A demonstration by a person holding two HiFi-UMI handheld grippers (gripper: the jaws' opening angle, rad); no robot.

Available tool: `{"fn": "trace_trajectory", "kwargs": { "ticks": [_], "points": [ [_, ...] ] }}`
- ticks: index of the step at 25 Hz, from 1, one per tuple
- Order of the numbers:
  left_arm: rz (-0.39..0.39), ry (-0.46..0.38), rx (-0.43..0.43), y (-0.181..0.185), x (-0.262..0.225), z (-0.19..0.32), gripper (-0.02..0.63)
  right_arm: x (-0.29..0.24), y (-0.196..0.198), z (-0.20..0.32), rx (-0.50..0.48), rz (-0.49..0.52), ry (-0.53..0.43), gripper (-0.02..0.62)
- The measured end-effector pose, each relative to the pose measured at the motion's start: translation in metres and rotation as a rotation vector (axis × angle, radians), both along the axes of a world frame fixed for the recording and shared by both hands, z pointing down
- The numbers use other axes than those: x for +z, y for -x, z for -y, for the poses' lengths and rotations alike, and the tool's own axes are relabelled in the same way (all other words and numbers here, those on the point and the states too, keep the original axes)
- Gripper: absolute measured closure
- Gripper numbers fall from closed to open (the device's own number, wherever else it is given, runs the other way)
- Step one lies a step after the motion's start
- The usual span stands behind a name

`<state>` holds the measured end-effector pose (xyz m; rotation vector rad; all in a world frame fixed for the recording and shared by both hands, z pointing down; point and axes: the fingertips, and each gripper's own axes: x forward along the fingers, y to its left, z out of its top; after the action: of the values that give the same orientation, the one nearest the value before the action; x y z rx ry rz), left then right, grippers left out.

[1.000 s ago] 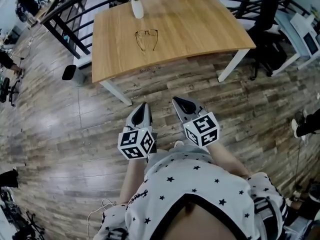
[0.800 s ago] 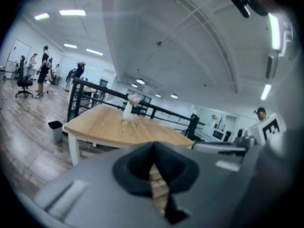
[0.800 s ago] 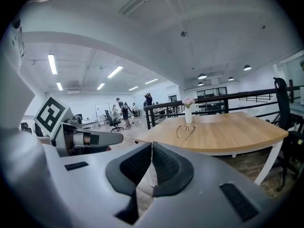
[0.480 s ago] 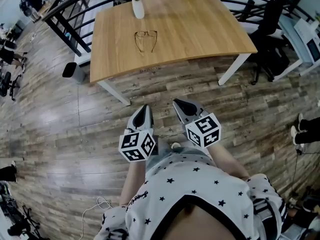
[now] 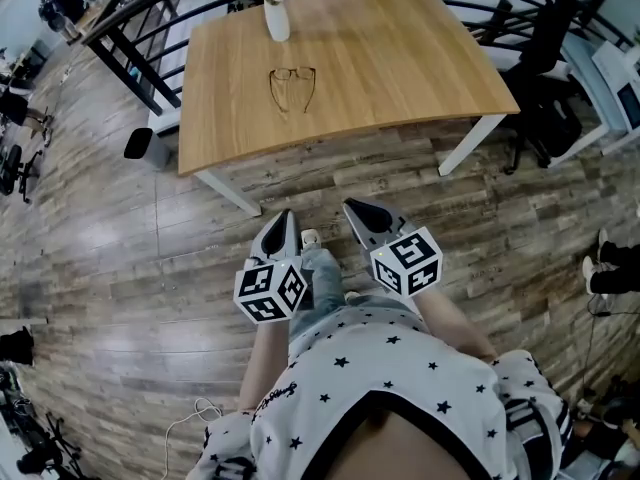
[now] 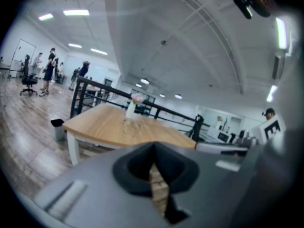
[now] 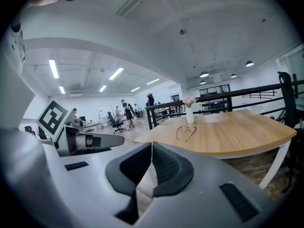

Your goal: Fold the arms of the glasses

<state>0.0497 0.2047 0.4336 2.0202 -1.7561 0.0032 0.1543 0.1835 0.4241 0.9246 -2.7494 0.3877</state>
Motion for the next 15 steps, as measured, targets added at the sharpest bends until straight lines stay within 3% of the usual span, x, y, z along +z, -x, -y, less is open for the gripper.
{"fn": "trace_trajectory", "kwargs": {
  "ticks": [15],
  "points": [
    [-0.003,0.008,0.023,0.037,0.003,0.105,0.6,-0.003,0.04,0.11,0.013,-0.009,-0.004,0.577]
  ]
}}
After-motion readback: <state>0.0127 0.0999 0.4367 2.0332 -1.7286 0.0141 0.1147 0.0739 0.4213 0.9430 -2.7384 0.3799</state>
